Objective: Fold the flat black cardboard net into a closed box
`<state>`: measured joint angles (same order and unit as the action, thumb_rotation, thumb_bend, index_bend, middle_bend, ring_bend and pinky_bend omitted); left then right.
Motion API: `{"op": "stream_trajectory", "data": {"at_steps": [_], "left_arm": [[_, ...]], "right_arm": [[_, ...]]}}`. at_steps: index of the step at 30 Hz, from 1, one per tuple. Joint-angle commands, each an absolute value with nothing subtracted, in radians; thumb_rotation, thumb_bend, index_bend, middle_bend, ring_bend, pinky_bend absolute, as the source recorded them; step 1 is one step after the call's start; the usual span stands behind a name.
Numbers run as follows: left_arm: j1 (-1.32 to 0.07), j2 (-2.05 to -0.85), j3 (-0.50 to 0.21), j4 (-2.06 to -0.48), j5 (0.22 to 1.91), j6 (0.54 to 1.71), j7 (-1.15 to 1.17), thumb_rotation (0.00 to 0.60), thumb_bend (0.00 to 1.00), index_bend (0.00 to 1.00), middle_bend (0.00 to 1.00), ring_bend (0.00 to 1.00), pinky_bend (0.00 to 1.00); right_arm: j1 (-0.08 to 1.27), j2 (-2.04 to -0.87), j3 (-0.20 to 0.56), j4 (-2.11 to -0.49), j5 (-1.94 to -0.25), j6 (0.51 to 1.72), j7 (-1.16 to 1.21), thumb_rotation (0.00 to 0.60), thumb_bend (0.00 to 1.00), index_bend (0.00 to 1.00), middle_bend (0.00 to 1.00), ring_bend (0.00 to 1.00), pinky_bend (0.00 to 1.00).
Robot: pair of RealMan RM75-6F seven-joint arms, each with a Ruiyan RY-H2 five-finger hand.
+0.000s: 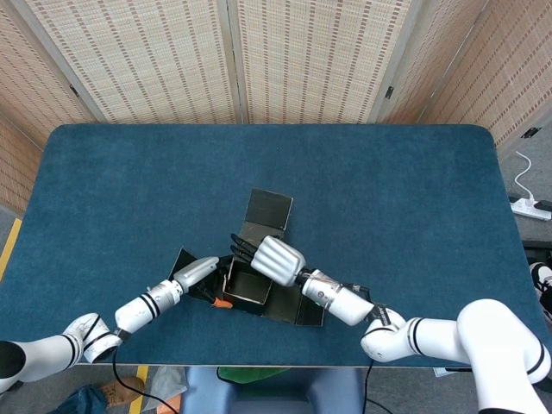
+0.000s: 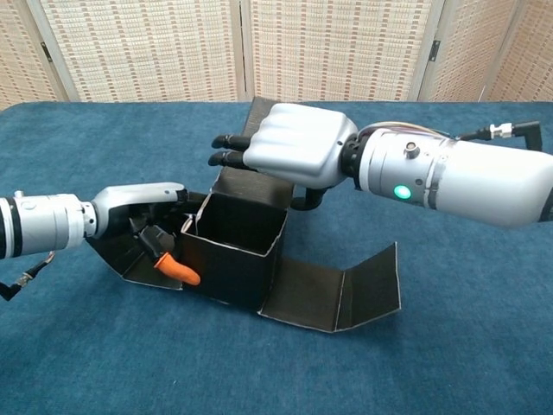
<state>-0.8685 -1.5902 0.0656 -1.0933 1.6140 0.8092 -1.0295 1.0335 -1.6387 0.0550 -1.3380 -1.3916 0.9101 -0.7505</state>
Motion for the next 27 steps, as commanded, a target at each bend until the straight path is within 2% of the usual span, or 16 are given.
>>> {"op": "stream_trajectory", "data": {"at_steps": [1,5,9,15,22,27], "left_arm": [[-0.862,-1.579,0.063,-1.102,1.598,0.809,-1.031,0.600,0.18,0.29,0.26,0.50,0.58],[-0.844,-1.547,0.054,-1.136,1.567,0.819,-1.070,0.600,0.18,0.30,0.27,0.50,0.58],[-0.833,-1.493,0.053,-1.182,1.563,0.834,-1.217,0.600,0.18,0.30,0.27,0.50,0.58],[-0.827,-1.421,0.057,-1.230,1.596,0.886,-1.464,0.600,0.18,0.30,0.27,0.50,0.58],[-0.841,-1.355,0.079,-1.282,1.668,0.961,-1.778,0.600,0.18,0.30,0.27,0.50,0.58],[-0.851,-1.336,0.084,-1.302,1.683,0.984,-1.859,0.600,0.18,0.30,0.27,0.50,0.58]], "right_arm": [[1.007,-1.595,0.057,-1.391,-1.415,0.944,-0.702,0.600,0.22,0.00,0.00,0.64,1.00],[0.937,-1.501,0.054,-1.509,-1.440,1.039,-0.618,0.600,0.22,0.00,0.00,0.64,1.00],[0.829,-1.396,0.040,-1.617,-1.492,1.200,-0.504,0.600,0.22,0.00,0.00,0.64,1.00],[0.690,-1.317,0.033,-1.650,-1.555,1.403,-0.309,0.600,0.22,0.00,0.00,0.64,1.00],[0.601,-1.323,0.031,-1.614,-1.579,1.486,-0.116,0.600,0.22,0.00,0.00,0.64,1.00],[0.585,-1.353,0.048,-1.592,-1.587,1.506,-0.041,0.600,0.22,0.00,0.00,0.65,1.00]]}}
